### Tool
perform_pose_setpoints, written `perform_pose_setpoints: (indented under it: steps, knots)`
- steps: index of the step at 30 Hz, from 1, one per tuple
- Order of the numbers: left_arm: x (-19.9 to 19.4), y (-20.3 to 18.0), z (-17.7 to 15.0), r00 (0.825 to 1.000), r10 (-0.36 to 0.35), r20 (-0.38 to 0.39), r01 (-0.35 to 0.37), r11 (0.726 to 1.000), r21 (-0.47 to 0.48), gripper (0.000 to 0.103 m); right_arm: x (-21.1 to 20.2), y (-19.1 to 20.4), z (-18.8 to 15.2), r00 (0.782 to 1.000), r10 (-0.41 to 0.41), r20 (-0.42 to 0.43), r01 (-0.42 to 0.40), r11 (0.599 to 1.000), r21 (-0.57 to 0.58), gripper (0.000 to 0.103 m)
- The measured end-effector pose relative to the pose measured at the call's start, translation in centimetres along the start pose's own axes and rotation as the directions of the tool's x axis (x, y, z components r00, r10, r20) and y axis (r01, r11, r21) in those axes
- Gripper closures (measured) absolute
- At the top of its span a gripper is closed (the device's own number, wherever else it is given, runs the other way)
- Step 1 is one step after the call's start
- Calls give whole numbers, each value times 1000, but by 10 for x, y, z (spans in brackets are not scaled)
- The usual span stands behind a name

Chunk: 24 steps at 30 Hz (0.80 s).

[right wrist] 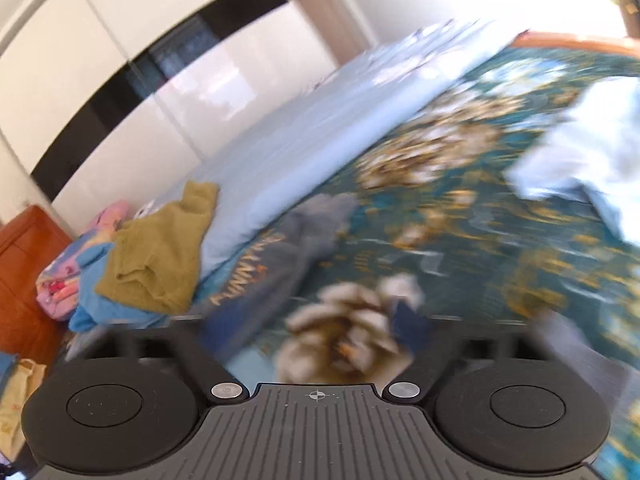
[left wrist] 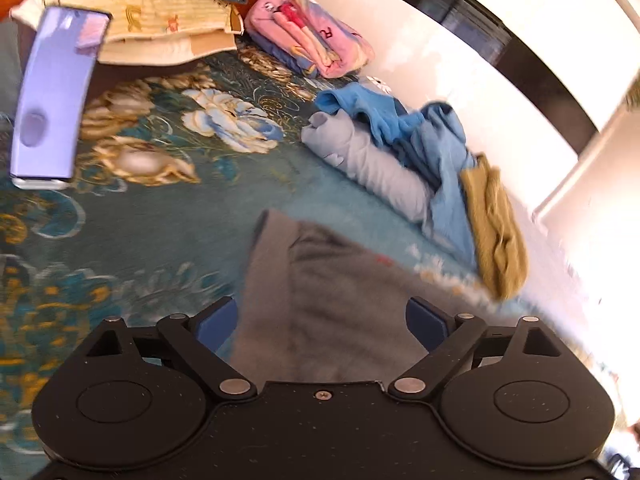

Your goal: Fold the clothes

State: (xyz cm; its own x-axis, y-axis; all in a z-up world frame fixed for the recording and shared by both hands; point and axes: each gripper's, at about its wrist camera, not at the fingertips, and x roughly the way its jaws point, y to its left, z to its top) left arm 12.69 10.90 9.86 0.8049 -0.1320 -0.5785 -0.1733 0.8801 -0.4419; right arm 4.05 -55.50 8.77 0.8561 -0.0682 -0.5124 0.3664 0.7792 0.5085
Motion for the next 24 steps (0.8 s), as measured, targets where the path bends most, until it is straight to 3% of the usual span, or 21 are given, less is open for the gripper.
perform_pose_setpoints:
  steps: [2,7,15,19,24]
  knots:
    - [-12,3,-11,1000,-9,25,9,1000,16,8,-27,-13,-17,999,-38,22,38,999,-6,0]
    - [-36,0,-34,996,-38,85,34,998,44,2,-66,-23,-47,994,-102,49,105,993,-60,0]
    - [-55,-25,-60,995,-70,77,58,988,141,2,-98,-12,-66,989,-89,115,107,981,-164,0]
    - [-61,-31,-64,995,-71,74,60,989,137,2,-109,-8,-68,989,-101,109,119,977,-179,0]
    - [-63,-37,-70,995,-76,59,68,990,124,2,-117,-7,-73,990,-59,130,82,980,-180,0]
